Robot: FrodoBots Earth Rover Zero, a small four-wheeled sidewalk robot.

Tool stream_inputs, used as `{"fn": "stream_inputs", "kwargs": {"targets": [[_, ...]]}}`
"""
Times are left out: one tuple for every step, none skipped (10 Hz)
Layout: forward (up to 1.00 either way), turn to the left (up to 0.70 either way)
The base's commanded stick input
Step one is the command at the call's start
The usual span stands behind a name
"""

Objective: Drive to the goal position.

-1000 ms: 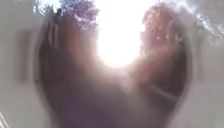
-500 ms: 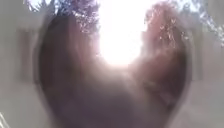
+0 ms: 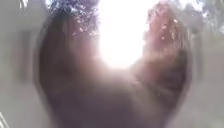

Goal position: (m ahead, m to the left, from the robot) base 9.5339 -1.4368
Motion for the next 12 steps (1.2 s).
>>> {"fn": "stream_inputs", "kwargs": {"targets": [[1.0, 0.0], [1.0, 0.0], [1.0, 0.0], [1.0, 0.0], [1.0, 0.0], [1.0, 0.0], [1.0, 0.0], [1.0, 0.0], [1.0, -0.12], [1.0, -0.25], [1.0, -0.39], [1.0, -0.32]]}}
